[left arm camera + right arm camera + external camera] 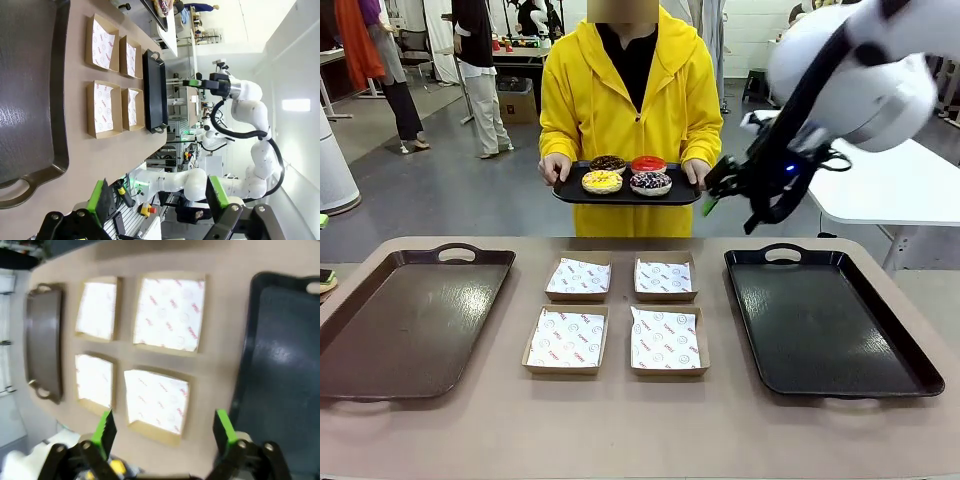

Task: Individually package the donuts and arrange them on the tray.
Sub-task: Pick up one Paper togo box.

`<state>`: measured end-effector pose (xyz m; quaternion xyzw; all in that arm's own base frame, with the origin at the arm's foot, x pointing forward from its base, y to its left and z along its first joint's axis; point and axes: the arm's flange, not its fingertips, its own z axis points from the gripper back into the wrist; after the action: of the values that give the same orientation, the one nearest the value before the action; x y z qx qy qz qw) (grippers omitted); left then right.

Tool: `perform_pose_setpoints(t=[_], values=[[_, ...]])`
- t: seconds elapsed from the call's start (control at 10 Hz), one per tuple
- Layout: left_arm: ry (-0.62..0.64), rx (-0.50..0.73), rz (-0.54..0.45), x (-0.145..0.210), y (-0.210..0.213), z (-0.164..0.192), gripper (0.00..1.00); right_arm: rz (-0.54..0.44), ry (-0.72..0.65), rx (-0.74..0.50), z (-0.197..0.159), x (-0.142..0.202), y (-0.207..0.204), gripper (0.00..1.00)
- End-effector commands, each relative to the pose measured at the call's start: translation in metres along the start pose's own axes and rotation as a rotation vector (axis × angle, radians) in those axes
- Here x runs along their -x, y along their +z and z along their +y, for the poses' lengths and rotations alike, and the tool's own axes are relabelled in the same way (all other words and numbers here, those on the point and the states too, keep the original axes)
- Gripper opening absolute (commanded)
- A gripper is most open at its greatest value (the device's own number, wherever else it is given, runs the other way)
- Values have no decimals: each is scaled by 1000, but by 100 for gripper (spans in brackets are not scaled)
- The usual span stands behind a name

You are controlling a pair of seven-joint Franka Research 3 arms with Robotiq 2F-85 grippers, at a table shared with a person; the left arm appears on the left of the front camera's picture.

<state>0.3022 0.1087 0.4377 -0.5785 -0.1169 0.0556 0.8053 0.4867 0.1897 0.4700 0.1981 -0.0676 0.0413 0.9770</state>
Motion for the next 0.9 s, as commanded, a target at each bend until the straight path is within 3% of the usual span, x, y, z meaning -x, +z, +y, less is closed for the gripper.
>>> perform_pose_setpoints(t=[0.0,0.3,0.8], values=[[-3,14,-6,0,1,-1,100,26,-15,127,11,-7,-15,100],[-3,14,-6,0,1,-1,100,29,13,194,7,6,-36,100],[-3,14,-6,0,1,-1,100,40,27,165,9,4,-32,100]])
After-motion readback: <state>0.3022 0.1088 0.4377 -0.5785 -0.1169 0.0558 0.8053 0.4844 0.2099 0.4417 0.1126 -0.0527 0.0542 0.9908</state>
